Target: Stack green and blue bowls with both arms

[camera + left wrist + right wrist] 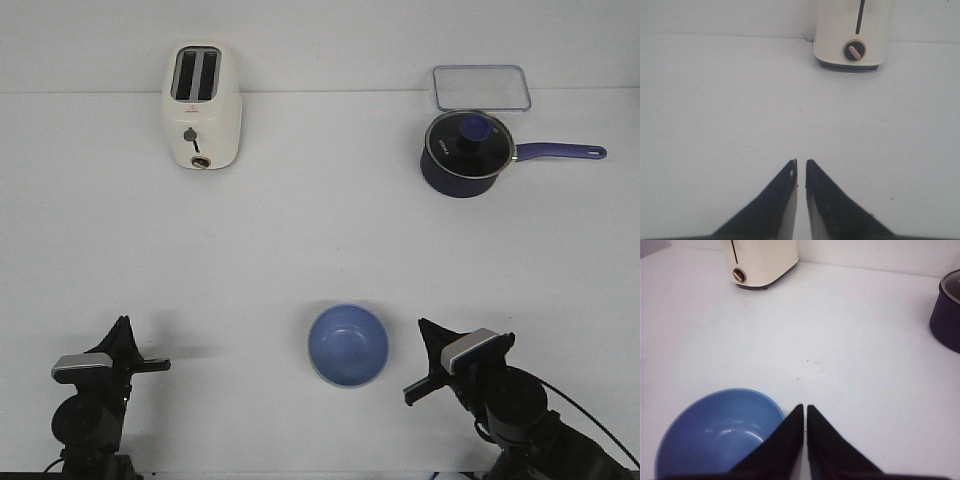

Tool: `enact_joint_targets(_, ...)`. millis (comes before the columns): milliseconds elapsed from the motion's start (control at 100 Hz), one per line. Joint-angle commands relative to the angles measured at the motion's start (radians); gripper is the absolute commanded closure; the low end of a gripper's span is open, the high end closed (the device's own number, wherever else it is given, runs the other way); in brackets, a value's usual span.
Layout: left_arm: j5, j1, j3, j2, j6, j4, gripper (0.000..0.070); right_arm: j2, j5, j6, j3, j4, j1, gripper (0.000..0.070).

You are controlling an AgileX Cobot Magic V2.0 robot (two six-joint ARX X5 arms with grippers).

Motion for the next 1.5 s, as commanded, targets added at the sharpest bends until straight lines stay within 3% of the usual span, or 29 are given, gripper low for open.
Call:
enact_joint_targets(0,0.001,0.0,-0.02,-0.002,0.012,0.011,0.0687,0.003,0.0,0.009,0.004,0.01,0.008,0.0687)
enact_joint_targets(390,0.001,0.0,-0.02,-0.002,0.012,0.01,0.0687,0.003,0.0,0.005,0.004,0.013,0.006,0.0687)
enact_joint_targets(480,0.001,0.0,-0.02,-0.002,0.012,0.01,0.0687,-0.01,-0.002,-0.105,0.003,0.008,-0.037,0.0687)
enact_joint_targets(610,0.001,0.0,-0.02,-0.002,0.012,0.01,0.0687,-0.07,-0.019,-0.168,-0.068,0.085,-0.223,0.0687)
enact_joint_targets(820,0.001,0.0,-0.02,-0.002,0.012,0.01,0.0687,-0.307,-0.207,-0.218,-0.33,0.283,-0.647,0.0687)
enact_joint_targets(970,0.001,0.0,-0.02,-0.002,0.012,0.01,0.0687,-0.424,-0.271,-0.217,-0.459,0.31,-0.819,0.0687)
enact_joint_targets(1240,0.001,0.0,-0.02,-0.002,0.012,0.01,0.0687,-0.473,-0.264,-0.219,-0.583,0.332,-0.842,0.0687)
enact_joint_targets(1490,0.001,0.0,-0.02,-0.002,0.012,0.009,0.0687,-0.472,-0.264,-0.208,-0.584,0.344,-0.842,0.0687)
